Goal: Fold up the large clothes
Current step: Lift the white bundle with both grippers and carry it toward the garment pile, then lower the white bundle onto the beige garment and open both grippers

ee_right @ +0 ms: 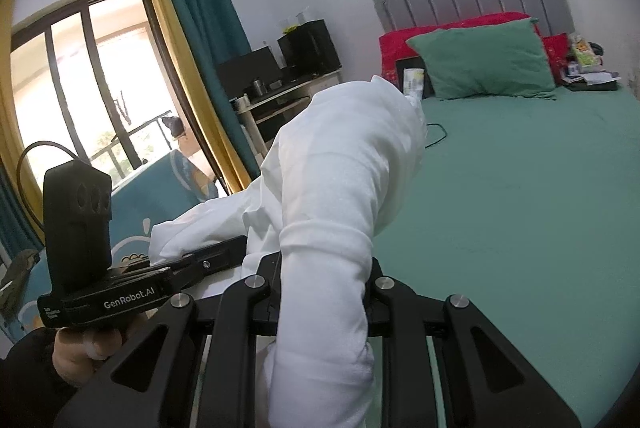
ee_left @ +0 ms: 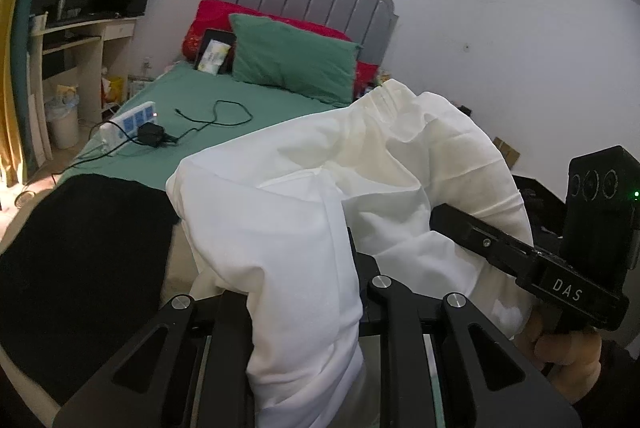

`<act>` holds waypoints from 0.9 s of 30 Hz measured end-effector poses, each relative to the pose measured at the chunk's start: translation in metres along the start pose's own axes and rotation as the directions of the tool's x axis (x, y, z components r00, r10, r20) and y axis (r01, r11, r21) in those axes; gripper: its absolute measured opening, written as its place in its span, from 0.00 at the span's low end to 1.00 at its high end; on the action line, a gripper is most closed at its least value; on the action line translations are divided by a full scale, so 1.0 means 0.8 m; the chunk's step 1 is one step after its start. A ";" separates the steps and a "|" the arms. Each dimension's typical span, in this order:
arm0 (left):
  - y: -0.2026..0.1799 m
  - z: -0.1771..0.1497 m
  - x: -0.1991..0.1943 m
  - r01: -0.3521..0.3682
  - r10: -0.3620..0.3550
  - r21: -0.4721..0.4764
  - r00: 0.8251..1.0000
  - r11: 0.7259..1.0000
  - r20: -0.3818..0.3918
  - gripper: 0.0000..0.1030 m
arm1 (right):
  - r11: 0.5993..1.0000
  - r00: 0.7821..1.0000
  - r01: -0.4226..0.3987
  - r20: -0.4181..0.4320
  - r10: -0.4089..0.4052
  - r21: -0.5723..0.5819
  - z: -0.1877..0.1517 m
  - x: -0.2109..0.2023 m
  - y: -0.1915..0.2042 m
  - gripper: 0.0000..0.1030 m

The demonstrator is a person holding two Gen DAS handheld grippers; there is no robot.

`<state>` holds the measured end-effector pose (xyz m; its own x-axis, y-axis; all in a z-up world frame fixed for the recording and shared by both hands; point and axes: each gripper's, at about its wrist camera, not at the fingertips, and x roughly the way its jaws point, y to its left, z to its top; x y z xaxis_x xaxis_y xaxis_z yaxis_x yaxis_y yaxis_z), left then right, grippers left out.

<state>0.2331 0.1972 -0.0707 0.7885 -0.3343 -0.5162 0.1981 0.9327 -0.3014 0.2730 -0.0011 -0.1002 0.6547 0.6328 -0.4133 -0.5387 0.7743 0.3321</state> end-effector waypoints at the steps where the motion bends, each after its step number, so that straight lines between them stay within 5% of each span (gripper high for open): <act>1: 0.009 0.002 0.006 -0.005 0.005 -0.001 1.000 1.000 -0.006 0.19 | 1.000 1.000 -0.002 -0.003 0.002 0.000 -0.001 0.007 0.002 0.19; 11: 0.097 -0.031 0.118 -0.057 0.043 -0.095 0.989 0.994 -0.144 0.20 | 0.999 0.992 0.021 -0.125 -0.015 0.047 -0.050 0.106 -0.053 0.20; 18: 0.156 -0.072 0.188 -0.126 0.061 -0.230 0.961 0.965 -0.270 0.20 | 0.988 0.969 0.091 -0.241 -0.059 0.125 -0.105 0.155 -0.105 0.20; 23: 0.130 -0.077 0.199 -0.203 0.169 -0.093 0.943 0.975 -0.286 0.22 | 0.979 0.961 0.115 -0.269 -0.066 0.170 -0.119 0.164 -0.128 0.27; 27: 0.124 -0.083 0.197 -0.226 0.191 -0.086 0.935 0.970 -0.300 0.26 | 0.972 0.956 0.138 -0.282 -0.080 0.192 -0.126 0.161 -0.134 0.37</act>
<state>0.3385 0.2278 -0.2351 0.6005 -0.1748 -0.7802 -0.0356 0.9690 -0.2445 0.3612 -0.0029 -0.2745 0.5194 0.5415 -0.6611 -0.3308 0.8407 0.4287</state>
